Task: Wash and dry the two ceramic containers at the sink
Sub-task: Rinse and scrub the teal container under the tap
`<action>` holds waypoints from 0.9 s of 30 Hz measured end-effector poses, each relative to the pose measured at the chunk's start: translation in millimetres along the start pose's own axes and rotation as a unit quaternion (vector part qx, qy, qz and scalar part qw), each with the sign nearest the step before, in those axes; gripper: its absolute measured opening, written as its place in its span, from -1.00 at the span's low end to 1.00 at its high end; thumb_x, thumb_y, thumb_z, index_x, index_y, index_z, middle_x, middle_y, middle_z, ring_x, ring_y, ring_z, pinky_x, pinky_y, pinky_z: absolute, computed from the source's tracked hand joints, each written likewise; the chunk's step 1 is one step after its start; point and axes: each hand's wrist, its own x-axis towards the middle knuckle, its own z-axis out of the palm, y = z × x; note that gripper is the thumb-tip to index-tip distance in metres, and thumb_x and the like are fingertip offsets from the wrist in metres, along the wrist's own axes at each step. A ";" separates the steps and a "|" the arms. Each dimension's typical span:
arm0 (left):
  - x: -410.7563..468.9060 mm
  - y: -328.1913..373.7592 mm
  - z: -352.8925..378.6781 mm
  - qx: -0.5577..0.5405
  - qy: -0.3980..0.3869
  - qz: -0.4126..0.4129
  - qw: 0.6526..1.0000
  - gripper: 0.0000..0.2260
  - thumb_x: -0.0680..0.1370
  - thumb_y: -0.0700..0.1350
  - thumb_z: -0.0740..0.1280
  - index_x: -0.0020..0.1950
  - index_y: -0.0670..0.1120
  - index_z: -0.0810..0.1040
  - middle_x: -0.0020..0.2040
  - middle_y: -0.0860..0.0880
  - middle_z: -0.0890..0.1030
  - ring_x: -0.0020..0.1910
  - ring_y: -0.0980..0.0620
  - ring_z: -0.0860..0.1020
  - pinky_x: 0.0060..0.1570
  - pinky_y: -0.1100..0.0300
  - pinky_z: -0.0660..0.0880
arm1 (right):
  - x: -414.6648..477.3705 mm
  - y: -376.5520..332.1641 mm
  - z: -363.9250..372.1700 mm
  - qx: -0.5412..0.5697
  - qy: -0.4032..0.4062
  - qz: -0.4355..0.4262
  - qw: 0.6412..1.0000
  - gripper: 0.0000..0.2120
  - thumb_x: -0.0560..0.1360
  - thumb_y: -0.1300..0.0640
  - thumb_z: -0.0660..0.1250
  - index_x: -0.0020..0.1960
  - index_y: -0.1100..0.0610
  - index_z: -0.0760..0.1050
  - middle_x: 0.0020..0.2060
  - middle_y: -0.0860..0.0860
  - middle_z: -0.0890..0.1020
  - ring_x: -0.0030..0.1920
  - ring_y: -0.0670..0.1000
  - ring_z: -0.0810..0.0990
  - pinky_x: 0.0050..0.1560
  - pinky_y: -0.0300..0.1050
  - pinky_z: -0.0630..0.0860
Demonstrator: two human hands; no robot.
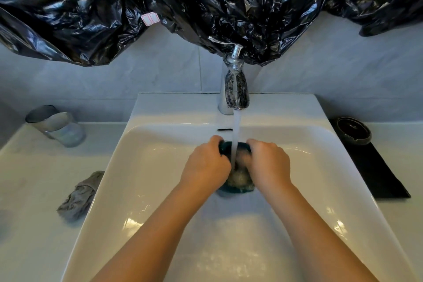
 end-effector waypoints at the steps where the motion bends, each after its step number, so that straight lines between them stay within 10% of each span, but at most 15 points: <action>1: 2.4 2.8 -2.9 0.018 -0.005 0.010 1.000 -0.66 0.51 -0.23 0.13 0.26 -0.04 0.44 0.07 -0.15 0.59 -0.05 -0.15 0.52 -0.05 0.02 0.54 | -0.2 -0.4 -1.9 0.000 -0.006 -0.005 1.000 -0.86 0.58 0.05 0.26 -0.10 0.07 0.51 -0.34 0.02 0.53 -0.30 0.15 0.48 -0.43 -0.09 0.28; 6: 8.5 9.3 -11.9 -0.003 -0.041 0.013 0.999 -0.70 0.54 -0.13 0.20 0.25 0.05 0.51 0.14 -0.07 0.59 0.00 -0.08 0.51 -0.09 0.16 0.42 | -3.9 -2.1 -5.7 0.224 0.033 -0.089 0.970 -0.77 0.56 0.25 0.28 0.15 0.07 0.61 -0.07 0.08 0.71 -0.09 0.15 0.64 -0.08 0.00 0.57; 11: -11.7 0.2 8.3 -0.138 -0.009 -0.046 0.989 -0.59 0.52 -0.11 0.27 0.36 0.07 0.33 0.11 -0.02 0.54 0.02 -0.04 0.53 0.02 0.09 0.54 | -0.1 3.8 2.9 0.196 0.028 -0.001 0.980 -0.94 0.53 0.20 0.29 -0.12 0.12 0.49 -0.29 0.11 0.60 -0.24 0.22 0.56 -0.32 -0.04 0.45; 15: -10.7 1.2 14.5 -0.165 0.015 -0.053 0.985 -0.57 0.53 -0.18 0.18 0.39 0.07 0.31 0.09 0.01 0.49 0.06 -0.05 0.51 0.05 0.08 0.51 | -2.0 4.2 1.4 0.216 -0.050 -0.001 0.975 -0.64 0.55 0.28 0.19 0.28 0.04 0.50 0.03 0.11 0.67 -0.01 0.18 0.62 -0.08 -0.02 0.58; 17: -0.5 -2.1 11.5 -0.221 0.008 -0.097 0.970 -0.71 0.55 -0.14 0.18 0.26 0.03 0.46 0.08 -0.02 0.59 0.00 -0.03 0.55 0.02 0.06 0.54 | -2.3 5.1 -6.6 0.363 -0.135 0.060 0.920 -0.64 0.56 0.27 0.14 0.25 -0.01 0.51 0.11 0.09 0.65 0.07 0.13 0.61 0.03 0.02 0.62; 21: 1.9 -4.8 7.1 -0.357 -0.071 -0.177 0.914 -0.82 0.59 -0.08 0.17 0.06 0.02 0.55 0.02 -0.08 0.64 -0.05 -0.04 0.61 -0.11 0.07 0.62 | -4.2 8.0 -15.2 0.645 -0.278 0.189 0.686 -0.69 0.54 0.17 0.15 0.23 0.12 0.51 0.10 0.17 0.66 0.09 0.15 0.64 0.01 0.12 0.65; 24: -0.8 -13.2 6.0 -0.137 -0.003 -0.059 0.989 -0.70 0.59 0.04 0.16 0.26 0.01 0.49 0.16 -0.07 0.53 0.02 0.01 0.56 0.00 0.07 0.57 | -2.8 9.0 -8.4 0.642 -0.233 0.238 0.691 -0.69 0.52 0.16 0.17 0.22 0.14 0.50 0.14 0.26 0.61 0.05 0.15 0.59 0.05 0.08 0.57; 27: -4.0 -5.4 -14.1 -0.120 0.165 0.070 0.977 -0.59 0.57 -0.01 0.23 0.42 0.03 0.32 0.35 0.02 0.35 0.22 0.12 0.42 0.18 0.14 0.44 | 1.0 3.7 -6.6 0.659 -0.221 0.254 0.673 -0.72 0.53 0.19 0.17 0.18 0.16 0.53 0.14 0.28 0.62 0.15 0.20 0.59 0.17 0.14 0.55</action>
